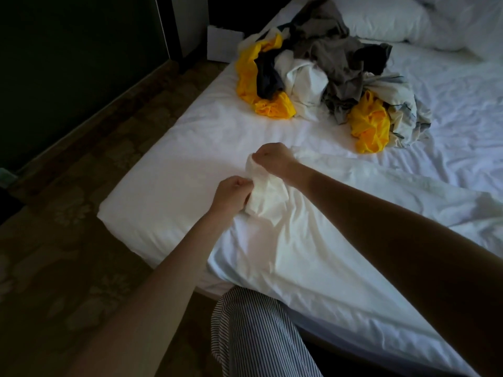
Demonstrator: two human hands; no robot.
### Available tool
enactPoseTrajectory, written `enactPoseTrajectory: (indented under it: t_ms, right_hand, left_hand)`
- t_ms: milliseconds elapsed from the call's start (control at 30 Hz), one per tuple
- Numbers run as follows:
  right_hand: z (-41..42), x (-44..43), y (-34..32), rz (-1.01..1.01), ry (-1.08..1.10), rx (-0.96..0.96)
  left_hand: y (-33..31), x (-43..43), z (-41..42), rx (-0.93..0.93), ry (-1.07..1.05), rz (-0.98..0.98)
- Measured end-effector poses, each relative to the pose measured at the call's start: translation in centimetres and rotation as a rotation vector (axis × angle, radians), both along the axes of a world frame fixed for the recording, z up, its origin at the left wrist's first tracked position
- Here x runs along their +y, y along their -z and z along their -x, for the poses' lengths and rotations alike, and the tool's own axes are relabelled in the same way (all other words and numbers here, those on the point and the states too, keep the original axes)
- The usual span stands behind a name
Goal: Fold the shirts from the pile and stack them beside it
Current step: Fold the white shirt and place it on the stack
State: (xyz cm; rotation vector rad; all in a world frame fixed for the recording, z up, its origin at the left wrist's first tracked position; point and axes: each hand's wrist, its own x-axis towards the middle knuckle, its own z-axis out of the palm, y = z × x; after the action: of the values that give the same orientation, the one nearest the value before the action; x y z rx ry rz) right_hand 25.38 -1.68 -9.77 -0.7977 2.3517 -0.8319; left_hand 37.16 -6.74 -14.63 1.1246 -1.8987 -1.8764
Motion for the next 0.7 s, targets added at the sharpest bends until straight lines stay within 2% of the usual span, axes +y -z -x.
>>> enactPoseTrajectory:
  t_ms: [100, 233, 267, 367, 433, 600, 700]
  right_hand:
    - [0.2, 0.6, 0.2, 0.166, 0.125, -0.003]
    - [0.2, 1.1, 0.4, 0.150, 0.118, -0.031]
    - [0.2, 1.2, 0.3, 0.181, 0.145, -0.045]
    - [0.5, 1.1, -0.3, 0.299, 0.294, -0.150]
    - [0.7, 0.7, -0.7, 0.338, 0.361, -0.249]
    - [-0.1, 0.2, -0.4, 0.341, 0.405, -0.350]
    - [-0.1, 0.4, -0.2, 0.348, 0.387, -0.329]
  left_hand:
    - [0.2, 0.8, -0.5, -0.099, 0.151, 0.000]
    - [-0.9, 1.0, -0.4, -0.290, 0.316, 0.451]
    - [-1.4, 1.1, -0.4, -0.329, 0.373, 0.492]
    - [-2.4, 1.7, -0.8, -0.424, 0.508, 0.331]
    - [-2.4, 1.6, -1.3, -0.431, 0.541, 0.306]
    - [-1.1, -0.3, -3.3, -0.244, 0.335, 0.346]
    - [-0.2, -0.3, -4.1, -0.129, 0.276, 0.177]
